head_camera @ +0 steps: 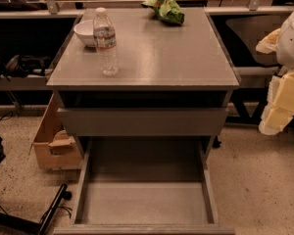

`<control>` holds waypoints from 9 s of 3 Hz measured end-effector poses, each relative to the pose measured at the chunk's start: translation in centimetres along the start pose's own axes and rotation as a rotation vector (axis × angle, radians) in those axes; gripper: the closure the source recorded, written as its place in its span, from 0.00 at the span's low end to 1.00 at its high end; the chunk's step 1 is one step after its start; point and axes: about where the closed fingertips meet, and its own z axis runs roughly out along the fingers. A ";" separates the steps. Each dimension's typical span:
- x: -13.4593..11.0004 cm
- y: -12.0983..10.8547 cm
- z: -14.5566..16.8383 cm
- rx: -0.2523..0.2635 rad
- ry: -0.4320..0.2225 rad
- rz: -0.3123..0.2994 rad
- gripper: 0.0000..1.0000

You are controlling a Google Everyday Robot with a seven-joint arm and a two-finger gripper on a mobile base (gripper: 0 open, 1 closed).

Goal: Close middle drawer

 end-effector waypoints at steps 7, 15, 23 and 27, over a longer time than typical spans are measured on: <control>10.7 23.3 32.7 -0.257 0.246 0.195 0.18; 5.0 32.1 53.6 -0.332 -0.006 0.234 1.00; -3.6 21.4 58.1 0.058 -0.304 0.181 1.00; -6.8 12.6 64.2 0.100 -0.347 0.142 1.00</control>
Offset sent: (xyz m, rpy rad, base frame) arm -0.0359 0.0104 -0.1288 0.0036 0.0652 -0.0129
